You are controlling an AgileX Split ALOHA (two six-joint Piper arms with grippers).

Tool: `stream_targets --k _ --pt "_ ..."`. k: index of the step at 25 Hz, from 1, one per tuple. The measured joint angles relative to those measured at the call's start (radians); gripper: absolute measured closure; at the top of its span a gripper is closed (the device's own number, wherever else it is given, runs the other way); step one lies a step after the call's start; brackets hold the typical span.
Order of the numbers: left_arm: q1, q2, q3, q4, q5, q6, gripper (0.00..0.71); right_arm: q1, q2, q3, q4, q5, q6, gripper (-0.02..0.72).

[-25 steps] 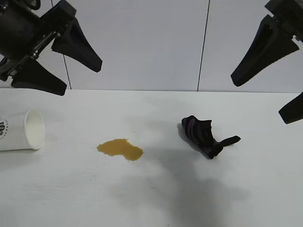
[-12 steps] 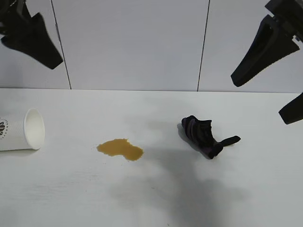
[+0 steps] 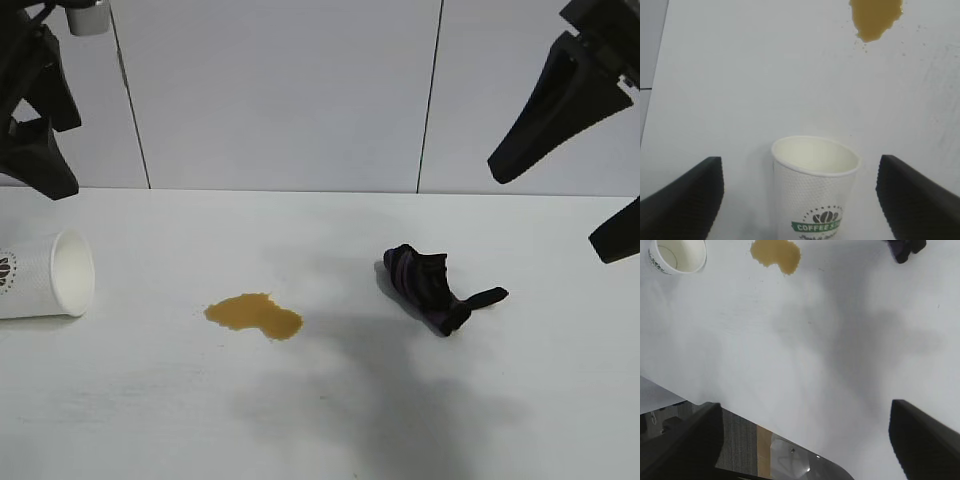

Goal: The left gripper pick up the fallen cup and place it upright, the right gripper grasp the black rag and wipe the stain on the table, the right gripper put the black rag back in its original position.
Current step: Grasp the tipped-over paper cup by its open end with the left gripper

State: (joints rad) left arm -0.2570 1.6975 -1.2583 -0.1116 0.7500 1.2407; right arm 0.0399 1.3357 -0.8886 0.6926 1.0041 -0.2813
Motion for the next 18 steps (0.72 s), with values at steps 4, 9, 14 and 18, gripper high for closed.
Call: stream_targets --k 4,9,14,18 --pt "0.000 0.046 0.000 0.057 0.001 0.046 0.112 0.000 0.000 0.000 0.000 0.006 0.000 0.081" --pt "0.000 0.071 0.000 0.165 0.018 0.077 0.128 0.000 0.000 0.000 0.000 0.018 0.000 0.081" --pt "0.003 0.105 0.001 0.215 0.020 0.094 0.138 0.000 0.000 0.000 0.000 0.020 0.000 0.081" --pt "0.003 0.134 0.005 0.228 0.016 0.100 0.137 0.000 0.000 0.000 0.000 0.020 0.000 0.081"
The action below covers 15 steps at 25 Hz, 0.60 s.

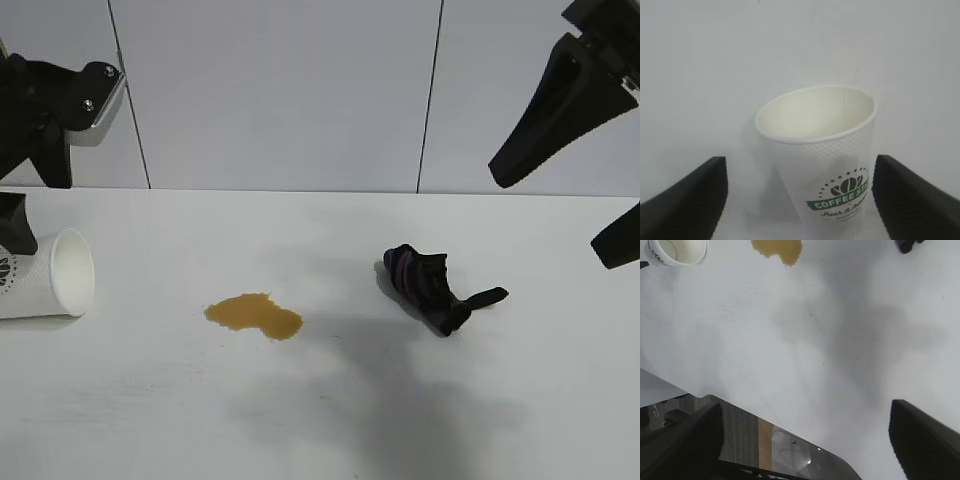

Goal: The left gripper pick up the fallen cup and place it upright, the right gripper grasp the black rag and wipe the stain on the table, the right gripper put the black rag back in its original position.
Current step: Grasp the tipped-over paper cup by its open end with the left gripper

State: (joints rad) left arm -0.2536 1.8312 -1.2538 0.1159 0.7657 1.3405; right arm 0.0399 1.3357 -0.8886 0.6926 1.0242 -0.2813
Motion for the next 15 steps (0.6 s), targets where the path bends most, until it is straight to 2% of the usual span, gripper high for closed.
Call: stream_targets --k 2,7,15 --pt "0.000 0.006 0.001 0.000 -0.009 -0.006 0.130 0.000 0.000 0.000 0.000 0.000 0.000 0.081" --pt "0.000 0.012 0.008 0.000 -0.036 -0.030 0.035 0.000 0.000 0.000 0.000 0.000 0.000 0.081" --pt "0.000 0.077 0.008 0.001 -0.031 -0.031 0.017 0.000 0.000 0.000 -0.001 0.000 0.000 0.081"
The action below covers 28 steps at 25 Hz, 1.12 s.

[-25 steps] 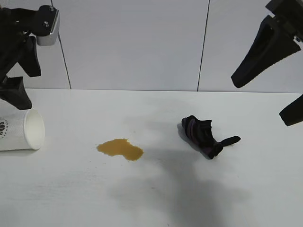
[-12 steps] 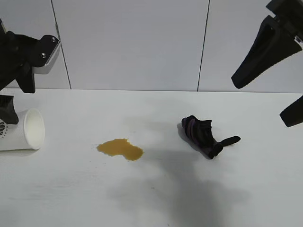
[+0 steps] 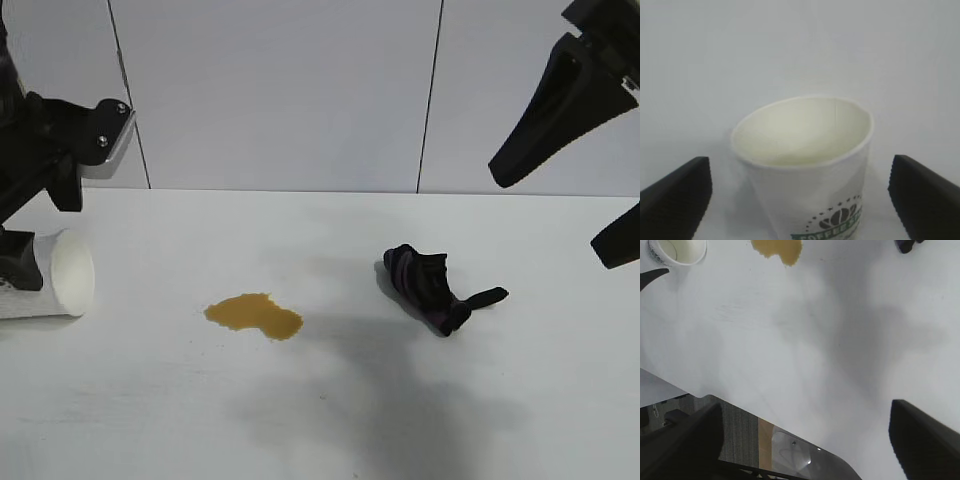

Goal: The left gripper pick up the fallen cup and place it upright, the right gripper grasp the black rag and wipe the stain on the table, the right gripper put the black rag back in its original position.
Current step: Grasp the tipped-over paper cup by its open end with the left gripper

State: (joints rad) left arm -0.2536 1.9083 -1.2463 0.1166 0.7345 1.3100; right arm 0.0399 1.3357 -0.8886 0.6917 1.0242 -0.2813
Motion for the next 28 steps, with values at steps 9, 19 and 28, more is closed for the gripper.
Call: stream_targets --k 9,19,28 --pt "0.000 0.063 0.000 0.002 -0.035 0.001 0.017 0.000 0.000 0.000 0.000 0.000 0.000 0.081" --pt "0.000 0.094 0.000 0.073 -0.058 0.000 0.016 0.000 0.000 0.000 0.000 0.000 0.000 0.081" --pt "0.000 0.094 0.000 0.073 -0.058 -0.042 0.015 0.000 0.000 0.000 0.000 -0.001 0.000 0.081"
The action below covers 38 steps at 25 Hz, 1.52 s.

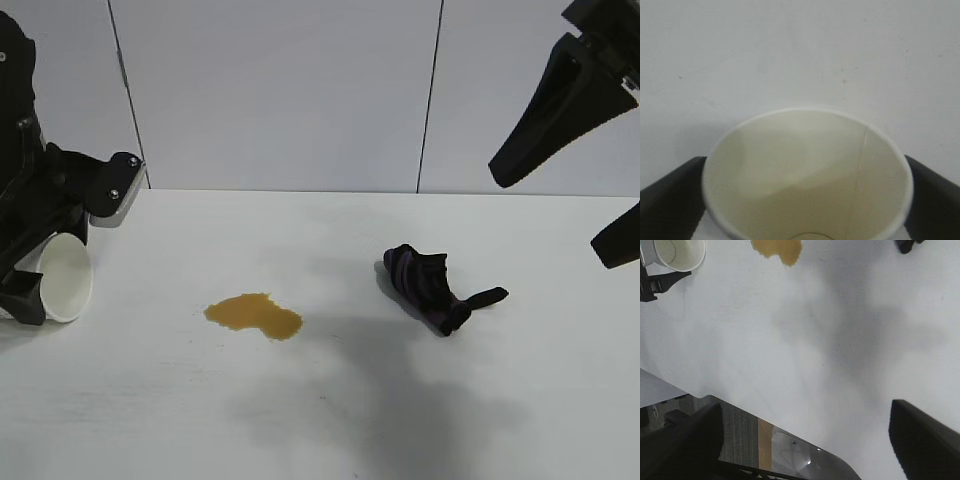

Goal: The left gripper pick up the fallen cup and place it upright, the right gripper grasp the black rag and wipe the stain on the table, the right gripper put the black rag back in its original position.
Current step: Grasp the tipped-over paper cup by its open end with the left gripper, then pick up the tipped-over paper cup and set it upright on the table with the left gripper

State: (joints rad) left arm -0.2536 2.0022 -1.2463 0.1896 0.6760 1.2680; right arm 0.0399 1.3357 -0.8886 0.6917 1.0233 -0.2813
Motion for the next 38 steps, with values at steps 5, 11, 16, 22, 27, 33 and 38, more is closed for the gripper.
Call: stream_targets --k 5,11,16,22,27,33,38 --pt "0.000 0.000 0.000 0.001 0.000 -0.006 0.075 0.000 0.000 0.000 0.000 -0.001 0.000 0.081" --pt "0.000 -0.001 0.000 0.003 0.000 -0.010 0.090 0.000 0.000 0.000 0.001 -0.001 0.000 0.081" --pt "0.000 -0.002 0.000 0.001 0.000 -0.039 0.092 0.000 0.000 0.000 0.001 -0.001 0.000 0.081" --pt "0.000 -0.003 -0.001 0.001 0.000 -0.043 0.128 0.000 0.000 0.000 0.001 -0.001 0.000 0.081" --pt "0.000 -0.009 -0.001 -0.030 -0.012 -0.048 0.132 0.000 0.000 0.000 0.001 -0.001 0.000 0.081" --pt "0.001 -0.102 -0.001 -0.362 -0.200 -0.009 0.135 0.000 0.000 0.000 0.001 -0.001 0.000 0.081" --pt "0.001 -0.182 -0.001 -0.748 -0.295 0.127 0.137 0.000 0.000 0.000 0.001 -0.001 0.000 0.081"
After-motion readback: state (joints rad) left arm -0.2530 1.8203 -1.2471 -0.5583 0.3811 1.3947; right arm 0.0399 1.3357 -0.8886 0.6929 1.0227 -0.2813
